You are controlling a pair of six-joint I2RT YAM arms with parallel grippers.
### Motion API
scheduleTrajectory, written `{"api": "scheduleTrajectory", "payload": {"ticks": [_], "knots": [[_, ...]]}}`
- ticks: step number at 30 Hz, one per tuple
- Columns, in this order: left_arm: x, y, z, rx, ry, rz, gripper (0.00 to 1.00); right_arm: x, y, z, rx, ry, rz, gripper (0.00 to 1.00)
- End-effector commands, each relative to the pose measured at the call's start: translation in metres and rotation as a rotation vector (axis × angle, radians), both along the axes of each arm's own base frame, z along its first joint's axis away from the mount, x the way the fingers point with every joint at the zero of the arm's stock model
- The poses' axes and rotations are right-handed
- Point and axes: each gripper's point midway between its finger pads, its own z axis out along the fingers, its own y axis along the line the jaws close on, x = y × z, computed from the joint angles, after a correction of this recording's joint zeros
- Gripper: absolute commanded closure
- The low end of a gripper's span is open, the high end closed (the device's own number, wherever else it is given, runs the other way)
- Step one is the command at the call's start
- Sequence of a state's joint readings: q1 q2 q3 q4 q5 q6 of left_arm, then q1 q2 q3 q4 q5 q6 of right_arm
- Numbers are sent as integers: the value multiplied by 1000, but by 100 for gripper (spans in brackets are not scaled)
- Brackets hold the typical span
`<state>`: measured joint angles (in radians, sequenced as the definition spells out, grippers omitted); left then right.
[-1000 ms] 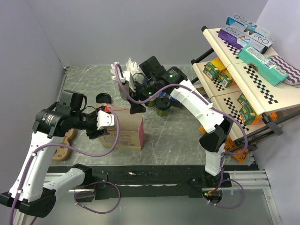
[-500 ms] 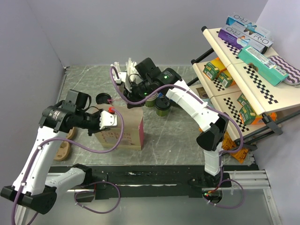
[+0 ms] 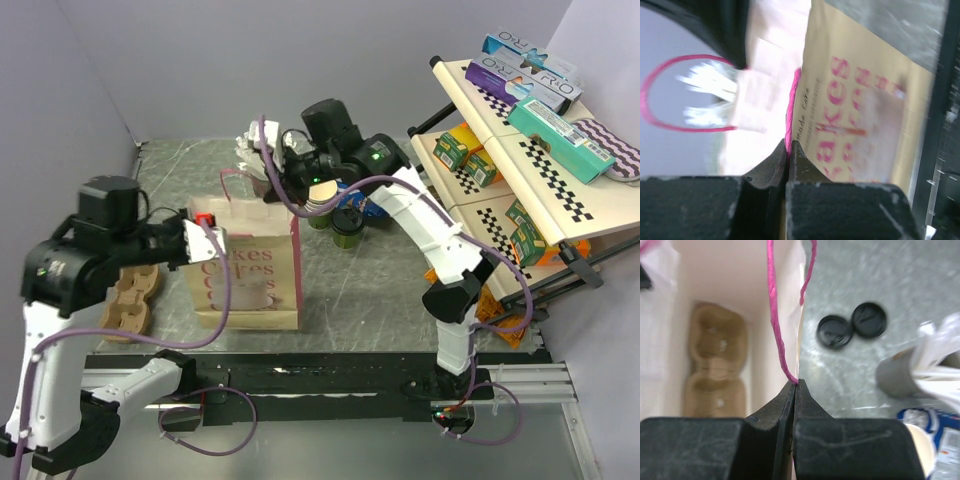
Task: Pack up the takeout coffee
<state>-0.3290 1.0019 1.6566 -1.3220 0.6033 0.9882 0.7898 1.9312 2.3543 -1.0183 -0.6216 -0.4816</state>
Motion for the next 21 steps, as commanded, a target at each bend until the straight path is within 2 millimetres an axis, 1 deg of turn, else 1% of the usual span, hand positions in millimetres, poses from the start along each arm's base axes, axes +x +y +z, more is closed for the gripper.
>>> {"api": "scheduleTrajectory", "payload": {"ticks": [1,2,4,5,6,7,10,11,14,18,19,21], "knots": [[8,-2,51,-64,-129,22,99,1,-6,82,205,-158,-31,100],[11,-1,61,-64,-159,26,99,2,-9,92,227,-178,-42,100],[12,0,71,-64,-188,30,99,4,-9,108,269,-214,-57,100],[14,1,79,-65,-216,34,99,8,-10,120,304,-242,-81,100],[15,1,82,-64,-226,36,99,10,-10,128,325,-256,-91,100],[15,2,88,-64,-253,34,99,11,-10,140,361,-274,-100,100],[16,3,93,-59,-280,33,99,17,-13,155,400,-307,-127,100],[17,2,93,-57,-283,32,99,16,-12,160,410,-316,-125,100],[18,2,92,-55,-281,27,99,17,-13,163,417,-327,-127,100],[19,2,86,-42,-273,25,99,20,-11,155,400,-317,-128,100],[20,2,81,-33,-265,23,99,21,-12,154,398,-317,-133,100],[21,2,80,-31,-269,26,99,22,-13,151,392,-309,-133,100]]}}
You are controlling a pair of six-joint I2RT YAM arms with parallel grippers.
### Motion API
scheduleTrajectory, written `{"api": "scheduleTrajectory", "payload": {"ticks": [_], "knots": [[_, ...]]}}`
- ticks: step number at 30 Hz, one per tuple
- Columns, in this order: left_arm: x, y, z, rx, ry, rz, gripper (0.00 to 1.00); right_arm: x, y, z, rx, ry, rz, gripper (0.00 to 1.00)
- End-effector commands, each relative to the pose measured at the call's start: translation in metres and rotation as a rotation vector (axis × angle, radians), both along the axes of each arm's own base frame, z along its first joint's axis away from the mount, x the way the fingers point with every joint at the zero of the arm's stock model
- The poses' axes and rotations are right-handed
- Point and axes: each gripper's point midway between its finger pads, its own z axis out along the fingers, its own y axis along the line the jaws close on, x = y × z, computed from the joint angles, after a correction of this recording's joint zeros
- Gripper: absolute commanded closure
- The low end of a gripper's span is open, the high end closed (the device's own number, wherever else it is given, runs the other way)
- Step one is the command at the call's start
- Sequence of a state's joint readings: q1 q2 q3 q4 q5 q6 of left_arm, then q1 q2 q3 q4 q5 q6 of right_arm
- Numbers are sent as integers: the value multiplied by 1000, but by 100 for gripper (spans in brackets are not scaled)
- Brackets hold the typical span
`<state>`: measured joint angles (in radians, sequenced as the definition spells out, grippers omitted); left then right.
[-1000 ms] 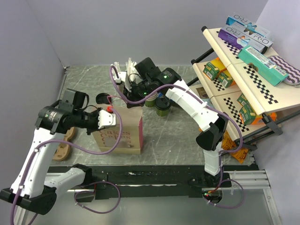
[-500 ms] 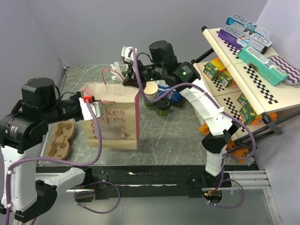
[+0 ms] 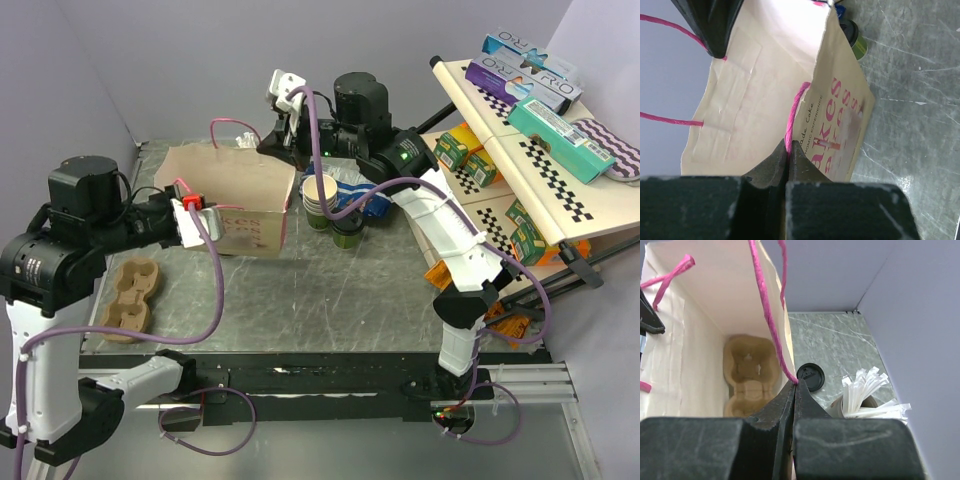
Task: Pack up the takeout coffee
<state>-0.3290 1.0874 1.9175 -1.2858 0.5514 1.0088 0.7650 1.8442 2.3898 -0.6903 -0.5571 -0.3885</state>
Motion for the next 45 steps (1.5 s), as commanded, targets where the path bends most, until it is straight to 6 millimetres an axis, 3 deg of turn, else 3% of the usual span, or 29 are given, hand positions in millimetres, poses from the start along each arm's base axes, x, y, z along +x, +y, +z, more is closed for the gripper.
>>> {"api": "scheduleTrajectory", "payload": {"ticks": [1,7,13,14,15,16,18,19,20,21,22,27,37,40,45], "knots": [[3,-1,1,7,-38,-10,99,-4,-11,34,75,-55,-17,100],[1,-1,-13,1,3,0,99,-2,-11,18,43,-20,-15,100],[-1,-2,-37,-24,69,18,98,-1,-8,-27,-32,90,2,100],[0,0,-43,-13,80,26,96,0,-8,-33,-43,103,3,100],[0,1,-46,-7,79,32,77,1,-6,-42,-56,122,5,100],[1,3,-58,5,110,45,57,3,-5,-47,-65,134,3,81],[-2,8,-72,29,122,60,25,3,-7,-58,-100,150,0,56],[-5,8,-73,31,121,55,16,3,-9,-59,-106,154,-9,33],[-9,9,-73,28,117,47,9,3,-10,-63,-111,161,-19,24],[-15,10,-67,7,96,50,1,1,-18,-52,-93,149,-45,12],[-18,10,-63,-9,90,53,1,0,-23,-48,-82,144,-50,0],[-24,4,-61,-49,157,40,1,-17,-33,-38,-65,147,-11,0],[-16,-14,-56,-197,255,58,1,-40,-39,-59,-110,212,112,0],[-27,-22,-65,-205,312,-6,3,-43,-41,-71,-135,217,130,0],[-29,-28,-107,-109,436,-74,20,-47,-37,-88,-162,232,186,2]]}}
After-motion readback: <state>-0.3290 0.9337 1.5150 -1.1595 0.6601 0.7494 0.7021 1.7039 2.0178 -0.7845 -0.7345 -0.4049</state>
